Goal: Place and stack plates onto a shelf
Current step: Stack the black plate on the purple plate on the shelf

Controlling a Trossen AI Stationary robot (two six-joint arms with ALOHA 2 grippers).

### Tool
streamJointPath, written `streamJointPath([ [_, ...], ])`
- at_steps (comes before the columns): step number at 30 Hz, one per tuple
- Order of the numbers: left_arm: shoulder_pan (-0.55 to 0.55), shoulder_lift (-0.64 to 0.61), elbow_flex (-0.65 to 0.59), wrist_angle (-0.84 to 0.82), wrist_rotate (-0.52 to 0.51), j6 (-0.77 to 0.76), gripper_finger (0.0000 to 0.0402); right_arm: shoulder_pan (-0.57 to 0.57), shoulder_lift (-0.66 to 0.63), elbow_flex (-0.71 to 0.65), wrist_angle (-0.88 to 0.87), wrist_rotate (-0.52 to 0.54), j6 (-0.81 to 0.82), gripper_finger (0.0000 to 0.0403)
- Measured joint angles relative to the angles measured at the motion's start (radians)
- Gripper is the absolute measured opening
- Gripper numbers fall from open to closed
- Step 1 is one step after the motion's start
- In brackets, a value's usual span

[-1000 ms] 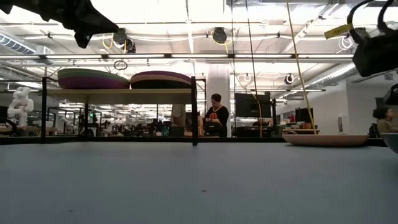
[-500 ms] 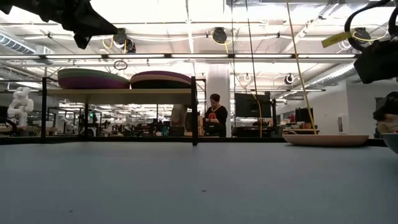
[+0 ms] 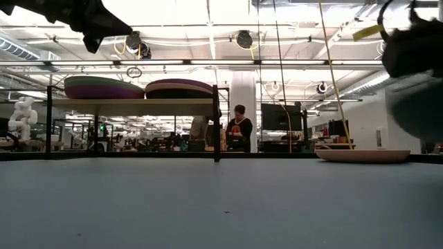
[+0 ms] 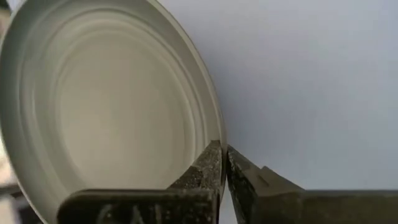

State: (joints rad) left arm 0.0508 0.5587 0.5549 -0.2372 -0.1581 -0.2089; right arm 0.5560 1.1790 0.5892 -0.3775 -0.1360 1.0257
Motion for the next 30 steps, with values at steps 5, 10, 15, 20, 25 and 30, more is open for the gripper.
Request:
streamJointPath([
  [5,0.0,0.005,0.0,0.026,0.0,0.009,0.0008,-0.065,-0.041,0.058,-0.015,0.005,-0.025,0.0001],
  [10,0.0,0.031,0.0,0.024,0.001,0.021,0.0008,-0.153,-0.043,0.156,-0.077,0.032,-0.068,0.0001],
  [15,0.0,0.05,0.0,0.025,0.001,0.031,0.0008,-0.265,-0.041,0.245,-0.247,0.033,-0.057,0.0001],
  [20,0.0,0.051,0.0,0.024,0.001,0.031,0.0008,-0.381,-0.041,0.333,-0.352,0.034,-0.131,0.0001],
  [25,0.0,0.051,0.0,0.024,0.002,0.031,0.0008,-0.484,-0.041,0.435,-0.412,0.039,-0.235,0.0],
  [30,0.0,0.051,0.0,0.023,0.003,0.032,0.0008,-0.58,-0.011,0.556,-0.49,0.043,-0.34,0.0],
])
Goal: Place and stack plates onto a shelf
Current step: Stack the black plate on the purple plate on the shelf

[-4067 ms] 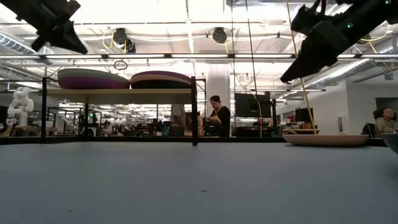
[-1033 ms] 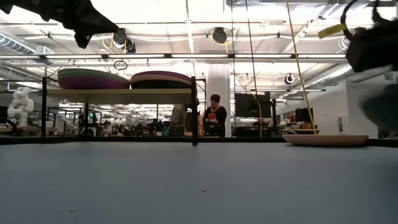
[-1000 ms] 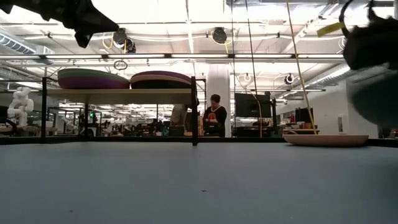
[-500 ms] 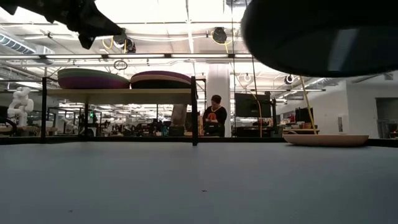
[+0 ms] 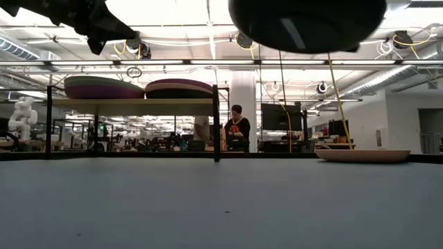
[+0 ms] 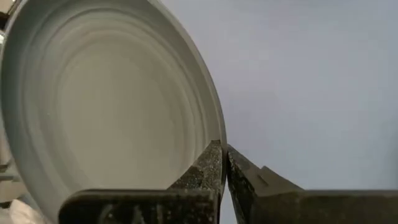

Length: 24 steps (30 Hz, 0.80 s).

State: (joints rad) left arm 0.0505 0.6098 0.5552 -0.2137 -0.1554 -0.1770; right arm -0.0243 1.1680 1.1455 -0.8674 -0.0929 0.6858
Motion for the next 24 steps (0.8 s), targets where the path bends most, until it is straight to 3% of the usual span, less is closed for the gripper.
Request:
streamJointPath([
  [6,0.0,0.0,0.0,-0.01,0.001,0.021,0.0008,-0.125,0.094,0.172,-0.009,-0.034,-0.168,0.0],
  [14,0.0,0.0,0.0,-0.03,0.001,0.034,0.0008,-0.269,0.324,0.452,-0.099,-0.05,-0.384,0.0],
  [24,0.0,0.0,0.0,-0.039,0.001,0.048,0.0008,-0.393,0.526,0.727,-0.137,-0.122,-0.503,0.0],
])
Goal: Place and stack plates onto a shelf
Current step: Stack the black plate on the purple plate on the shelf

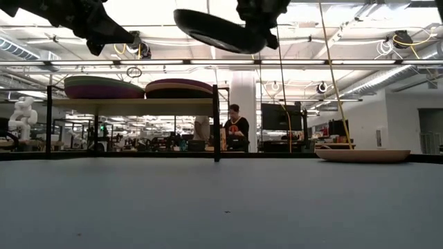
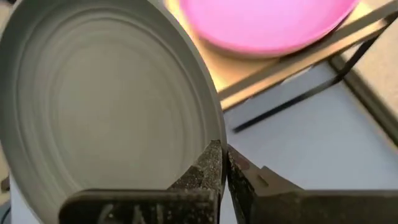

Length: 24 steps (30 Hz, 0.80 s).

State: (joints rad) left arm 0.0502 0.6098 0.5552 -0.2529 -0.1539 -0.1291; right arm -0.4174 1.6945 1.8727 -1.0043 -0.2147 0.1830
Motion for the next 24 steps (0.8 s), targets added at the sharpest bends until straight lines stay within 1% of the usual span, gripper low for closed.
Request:
streamJointPath([
  [5,0.0,0.0,0.0,-0.006,0.0,0.0,0.0008,-0.05,0.079,0.13,-0.015,0.0,-0.038,0.0],
  [13,0.0,0.0,0.0,-0.005,0.0,-0.001,0.0008,-0.109,0.177,0.265,-0.003,-0.002,-0.066,0.0],
  [17,0.0,0.0,0.0,-0.005,0.0,-0.001,0.0008,-0.156,0.202,0.278,0.134,-0.008,-0.065,0.0],
  [19,0.0,0.0,0.0,-0.004,0.0,-0.005,0.0008,-0.18,0.21,0.278,0.215,-0.027,-0.042,0.0],
  [24,0.0,0.0,0.0,-0.004,0.0,-0.011,0.0008,-0.217,0.231,0.279,0.371,-0.026,0.01,0.0],
])
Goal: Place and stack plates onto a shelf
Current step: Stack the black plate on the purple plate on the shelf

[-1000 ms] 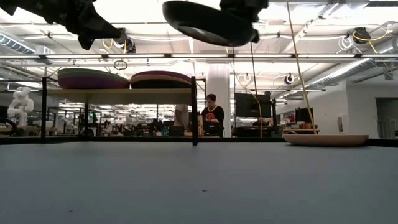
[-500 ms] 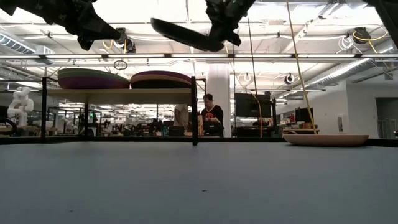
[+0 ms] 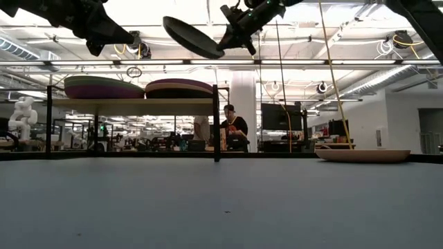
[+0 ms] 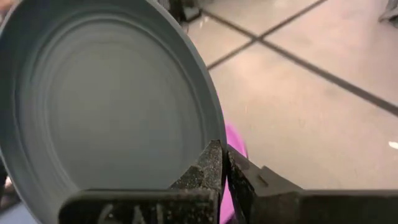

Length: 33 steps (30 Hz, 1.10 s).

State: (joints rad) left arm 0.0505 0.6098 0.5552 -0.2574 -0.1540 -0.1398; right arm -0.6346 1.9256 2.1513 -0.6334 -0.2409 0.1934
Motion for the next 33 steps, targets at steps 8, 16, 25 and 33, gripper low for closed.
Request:
streamJointPath([
  [8,0.0,0.0,0.0,0.0,0.0,-0.017,0.0008,-0.008,0.033,0.0,0.092,-0.03,0.147,0.0],
  [16,-0.022,0.0,0.0,0.0,0.008,-0.031,0.0008,-0.008,0.038,-0.017,0.049,-0.029,0.271,0.0],
  [25,-0.04,0.0,0.0,0.012,0.008,-0.03,0.0008,-0.003,0.038,-0.018,-0.004,-0.002,0.33,0.0],
  [33,-0.04,0.0,0.0,0.031,0.009,-0.029,0.0008,0.021,0.057,-0.019,-0.062,0.061,0.326,0.0],
])
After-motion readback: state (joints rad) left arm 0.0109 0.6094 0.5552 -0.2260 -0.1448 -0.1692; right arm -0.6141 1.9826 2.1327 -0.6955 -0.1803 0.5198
